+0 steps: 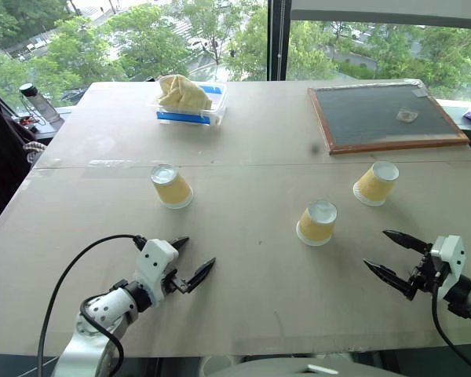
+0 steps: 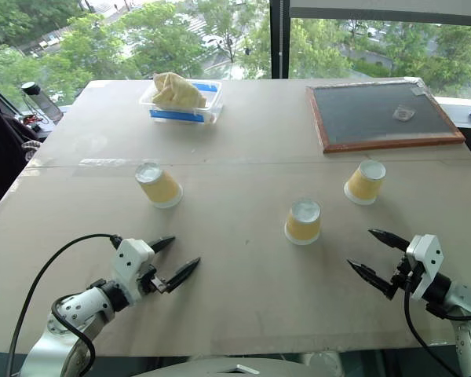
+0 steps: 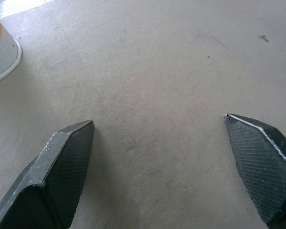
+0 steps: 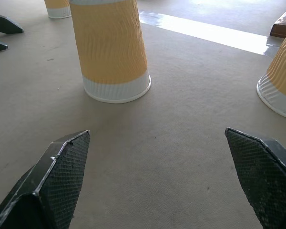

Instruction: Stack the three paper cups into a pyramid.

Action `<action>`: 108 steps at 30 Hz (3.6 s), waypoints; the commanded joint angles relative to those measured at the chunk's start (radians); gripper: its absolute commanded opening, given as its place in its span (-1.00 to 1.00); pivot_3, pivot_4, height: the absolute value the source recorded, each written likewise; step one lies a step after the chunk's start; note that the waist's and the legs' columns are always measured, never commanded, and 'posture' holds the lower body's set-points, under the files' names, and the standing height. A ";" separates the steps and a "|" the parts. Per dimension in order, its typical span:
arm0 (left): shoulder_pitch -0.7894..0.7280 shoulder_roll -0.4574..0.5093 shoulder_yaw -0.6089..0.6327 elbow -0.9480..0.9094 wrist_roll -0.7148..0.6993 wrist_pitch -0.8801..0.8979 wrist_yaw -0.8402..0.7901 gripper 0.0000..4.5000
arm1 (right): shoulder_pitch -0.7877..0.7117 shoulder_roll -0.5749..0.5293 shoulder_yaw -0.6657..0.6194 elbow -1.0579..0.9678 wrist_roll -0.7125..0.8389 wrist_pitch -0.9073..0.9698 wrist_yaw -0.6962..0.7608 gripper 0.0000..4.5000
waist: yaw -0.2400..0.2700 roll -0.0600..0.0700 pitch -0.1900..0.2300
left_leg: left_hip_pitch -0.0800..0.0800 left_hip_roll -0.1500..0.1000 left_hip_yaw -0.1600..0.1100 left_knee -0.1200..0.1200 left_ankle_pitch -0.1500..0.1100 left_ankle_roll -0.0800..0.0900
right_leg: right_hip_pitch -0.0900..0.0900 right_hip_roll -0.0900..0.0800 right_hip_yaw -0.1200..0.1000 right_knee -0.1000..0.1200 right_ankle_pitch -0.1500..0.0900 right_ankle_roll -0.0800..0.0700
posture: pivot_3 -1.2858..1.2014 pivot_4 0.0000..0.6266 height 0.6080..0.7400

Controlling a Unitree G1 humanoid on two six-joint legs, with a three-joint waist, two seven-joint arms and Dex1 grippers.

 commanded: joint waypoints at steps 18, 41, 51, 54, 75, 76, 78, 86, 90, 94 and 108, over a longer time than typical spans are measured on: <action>0.042 -0.039 0.009 -0.012 -0.096 -0.006 -0.040 0.99 | -0.038 -0.010 0.005 0.004 0.001 0.010 0.002 1.00 | 0.001 -0.003 0.002 | -0.001 0.000 -0.001 0.000 0.000 0.000 | 0.000 0.000 -0.001 -0.001 0.000 0.000 | 0.03 -0.52 1.00; -0.140 0.196 0.074 -0.229 -0.366 0.127 -0.286 0.99 | -0.277 0.086 0.229 -0.147 -0.053 0.146 -0.144 1.00 | 0.000 -0.009 0.012 | -0.003 0.000 -0.003 0.001 0.000 0.000 | -0.001 0.000 -0.003 -0.001 0.003 -0.004 | 0.03 -0.52 1.00; -0.271 0.284 0.075 -0.294 -0.503 0.269 -0.344 0.99 | -0.354 0.109 0.257 -0.140 -0.039 0.170 -0.151 1.00 | 0.000 -0.009 0.013 | -0.009 0.000 -0.004 0.001 0.000 0.000 | -0.005 0.000 -0.005 -0.002 0.005 -0.002 | 0.03 -0.52 1.00; -0.274 0.294 0.067 -0.289 -0.488 0.274 -0.363 1.00 | -0.355 0.107 0.257 -0.138 -0.035 0.171 -0.145 0.89 | -0.001 -0.009 0.014 | -0.009 -0.001 -0.004 0.001 0.000 0.000 | -0.004 0.000 -0.005 -0.002 0.004 -0.002 | 0.03 -0.52 1.00; -0.146 0.159 0.198 -0.212 -0.344 0.245 -0.123 1.00 | -0.880 0.418 0.545 0.198 -0.343 0.293 -0.415 0.00 | -0.026 -0.009 0.015 | -0.007 -0.001 -0.004 0.001 0.001 -0.001 | -0.006 0.002 -0.005 0.002 0.007 -0.003 | 0.03 -0.52 1.00; -0.150 0.149 0.205 -0.212 -0.339 0.246 -0.104 1.00 | -0.914 0.446 0.544 0.244 -0.353 0.293 -0.435 0.00 | -0.024 -0.010 0.014 | -0.007 -0.001 -0.005 0.001 0.001 -0.001 | -0.006 0.002 -0.005 0.002 0.007 -0.003 | 0.03 -0.52 1.00; -0.154 0.139 0.210 -0.211 -0.331 0.246 -0.086 1.00 | -0.964 0.489 0.533 0.317 -0.357 0.281 -0.450 0.00 | -0.019 -0.010 0.014 | -0.008 -0.001 -0.006 0.001 0.001 -0.002 | -0.006 0.001 -0.007 0.002 0.007 -0.003 | 0.03 -0.52 1.00; -0.143 0.118 0.204 -0.232 -0.340 0.250 -0.078 1.00 | -0.968 0.496 0.509 0.330 -0.303 0.344 -0.358 0.96 | -0.020 -0.010 0.014 | -0.017 -0.002 -0.007 0.001 0.003 -0.006 | -0.012 -0.002 -0.008 0.000 0.007 -0.002 | 0.03 -0.52 1.00; -0.155 0.121 0.203 -0.239 -0.351 0.257 -0.084 1.00 | -0.921 0.459 0.473 0.219 -0.265 0.392 -0.349 0.96 | -0.021 -0.009 0.015 | -0.017 -0.002 -0.008 0.001 0.003 -0.006 | -0.013 -0.002 -0.010 0.000 0.007 -0.002 | 0.03 -0.52 1.00; -0.222 0.132 0.184 -0.237 -0.369 0.282 -0.085 1.00 | -0.822 0.357 0.434 0.038 -0.226 0.460 -0.326 0.96 | -0.014 -0.009 0.015 | -0.017 -0.002 -0.010 0.001 0.001 -0.002 | -0.012 -0.002 -0.011 0.000 0.007 -0.002 | 0.03 -0.52 1.00; -0.668 0.113 -0.130 -0.144 -0.344 0.406 -0.164 1.00 | -0.387 0.143 -0.065 -0.341 -0.274 0.434 -0.649 0.96 | -0.006 -0.010 0.014 | -0.017 -0.004 -0.005 0.003 0.001 -0.002 | -0.010 0.000 -0.011 0.002 0.007 -0.002 | 0.03 -0.52 1.00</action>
